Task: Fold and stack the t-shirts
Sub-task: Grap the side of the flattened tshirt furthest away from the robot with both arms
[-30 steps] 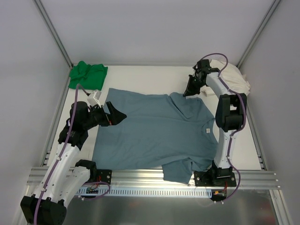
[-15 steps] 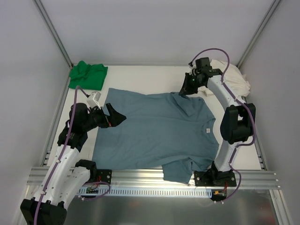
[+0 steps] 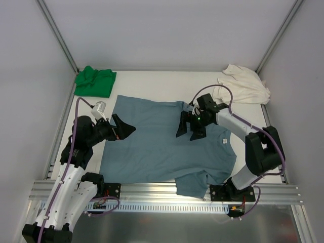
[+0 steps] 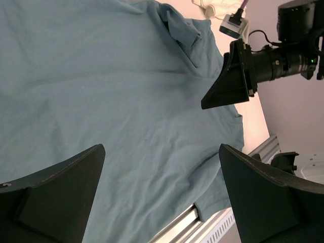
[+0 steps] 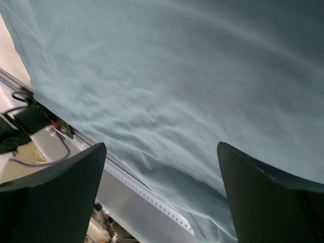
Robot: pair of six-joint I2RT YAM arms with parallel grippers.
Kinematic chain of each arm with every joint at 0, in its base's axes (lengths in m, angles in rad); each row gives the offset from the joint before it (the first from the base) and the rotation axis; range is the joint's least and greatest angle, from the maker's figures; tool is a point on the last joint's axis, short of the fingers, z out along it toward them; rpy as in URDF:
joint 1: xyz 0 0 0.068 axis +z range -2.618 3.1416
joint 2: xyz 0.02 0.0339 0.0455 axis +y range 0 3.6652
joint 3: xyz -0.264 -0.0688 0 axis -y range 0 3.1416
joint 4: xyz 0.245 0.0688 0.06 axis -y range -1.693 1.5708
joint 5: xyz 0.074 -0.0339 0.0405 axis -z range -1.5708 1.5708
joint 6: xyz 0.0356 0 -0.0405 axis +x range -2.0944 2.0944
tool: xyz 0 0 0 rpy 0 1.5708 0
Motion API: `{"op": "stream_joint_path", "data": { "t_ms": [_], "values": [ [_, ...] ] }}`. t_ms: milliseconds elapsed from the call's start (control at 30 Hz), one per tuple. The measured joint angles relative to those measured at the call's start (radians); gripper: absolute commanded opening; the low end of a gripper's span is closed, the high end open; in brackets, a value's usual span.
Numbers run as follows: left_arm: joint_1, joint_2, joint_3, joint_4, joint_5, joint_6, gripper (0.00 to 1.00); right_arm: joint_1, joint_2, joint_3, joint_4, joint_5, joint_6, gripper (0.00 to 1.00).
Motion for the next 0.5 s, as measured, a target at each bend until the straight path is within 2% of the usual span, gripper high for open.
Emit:
{"op": "stream_joint_path", "data": {
  "t_ms": [167,267,500],
  "values": [
    [0.0,-0.028,-0.027,-0.001,0.005,-0.023,0.99,-0.003,-0.166,-0.098,0.028,0.071,0.015,0.99],
    [0.0,-0.05,-0.029,-0.009,0.006,-0.031,0.99,-0.014,-0.232,-0.06,0.017,0.134,0.013,0.99],
    [0.0,-0.095,-0.029,-0.022,0.013,-0.038,0.99,-0.017,-0.051,0.224,0.002,0.182,-0.005,0.98]
  ]
}}
